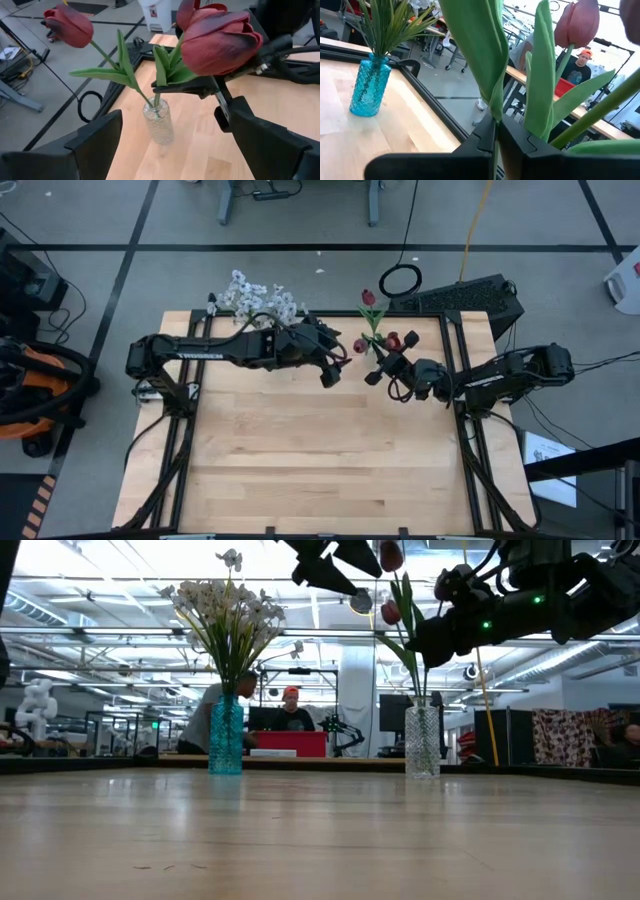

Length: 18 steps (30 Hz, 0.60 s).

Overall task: Sort flowers into vase by color
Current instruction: Put the red tulip into the transparent vase

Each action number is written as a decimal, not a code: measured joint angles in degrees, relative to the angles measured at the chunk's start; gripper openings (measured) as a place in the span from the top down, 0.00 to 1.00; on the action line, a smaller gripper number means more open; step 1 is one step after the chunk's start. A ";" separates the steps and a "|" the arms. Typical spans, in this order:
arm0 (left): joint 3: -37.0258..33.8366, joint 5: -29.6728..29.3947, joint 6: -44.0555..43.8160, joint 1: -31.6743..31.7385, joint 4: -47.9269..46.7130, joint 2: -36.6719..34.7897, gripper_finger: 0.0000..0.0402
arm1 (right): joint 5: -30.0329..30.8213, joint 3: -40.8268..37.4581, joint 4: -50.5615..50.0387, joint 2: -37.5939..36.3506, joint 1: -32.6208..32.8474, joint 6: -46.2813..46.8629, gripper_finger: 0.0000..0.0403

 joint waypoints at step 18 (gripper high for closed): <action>0.00 -1.70 -0.16 -1.92 -0.65 0.02 0.07 | 2.68 0.00 -5.71 0.00 -0.04 9.83 0.92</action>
